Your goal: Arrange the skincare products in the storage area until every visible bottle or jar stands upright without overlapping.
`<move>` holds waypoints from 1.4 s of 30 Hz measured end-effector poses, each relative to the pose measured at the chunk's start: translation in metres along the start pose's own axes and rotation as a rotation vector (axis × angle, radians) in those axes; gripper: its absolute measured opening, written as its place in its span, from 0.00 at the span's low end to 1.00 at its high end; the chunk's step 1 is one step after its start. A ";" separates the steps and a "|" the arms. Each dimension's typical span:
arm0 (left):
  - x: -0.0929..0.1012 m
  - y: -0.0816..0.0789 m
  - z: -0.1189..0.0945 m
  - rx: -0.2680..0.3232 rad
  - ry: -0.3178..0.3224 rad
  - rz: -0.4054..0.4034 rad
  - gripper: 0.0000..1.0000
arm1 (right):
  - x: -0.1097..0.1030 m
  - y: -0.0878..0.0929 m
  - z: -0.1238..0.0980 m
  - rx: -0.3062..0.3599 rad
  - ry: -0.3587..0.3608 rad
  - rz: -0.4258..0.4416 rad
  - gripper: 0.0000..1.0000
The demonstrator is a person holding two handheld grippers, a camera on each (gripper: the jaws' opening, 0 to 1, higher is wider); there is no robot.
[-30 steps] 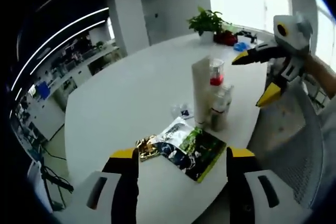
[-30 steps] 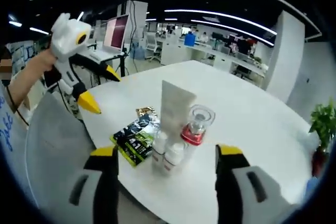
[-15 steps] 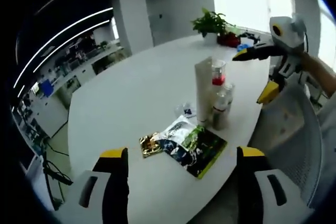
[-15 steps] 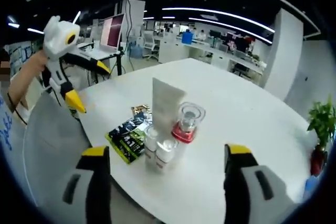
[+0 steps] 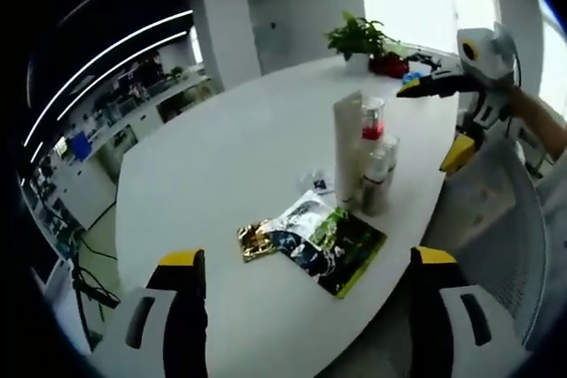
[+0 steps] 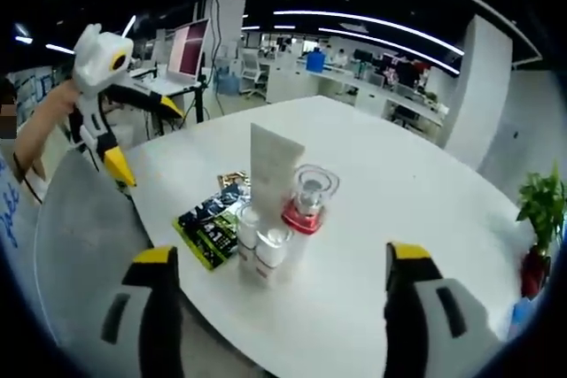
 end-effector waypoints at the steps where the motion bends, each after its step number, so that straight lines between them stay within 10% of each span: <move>1: 0.001 0.001 0.000 -0.002 0.007 0.001 0.94 | 0.001 0.000 0.000 -0.002 0.003 0.000 0.99; 42: -0.016 0.014 0.020 -0.070 0.032 -0.031 0.97 | 0.008 0.002 0.009 -0.026 -0.025 -0.020 1.00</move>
Point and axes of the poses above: the point that each gripper's makers call its tool centre point, and the gripper's own axes: z roughly forward along the fingers, x roughly to its right, y roughly out of its underside, the point moved 4 cm from there along -z, roughly backward along the fingers, and after that the axes turned 3 degrees about x, right-handed, at the moved point
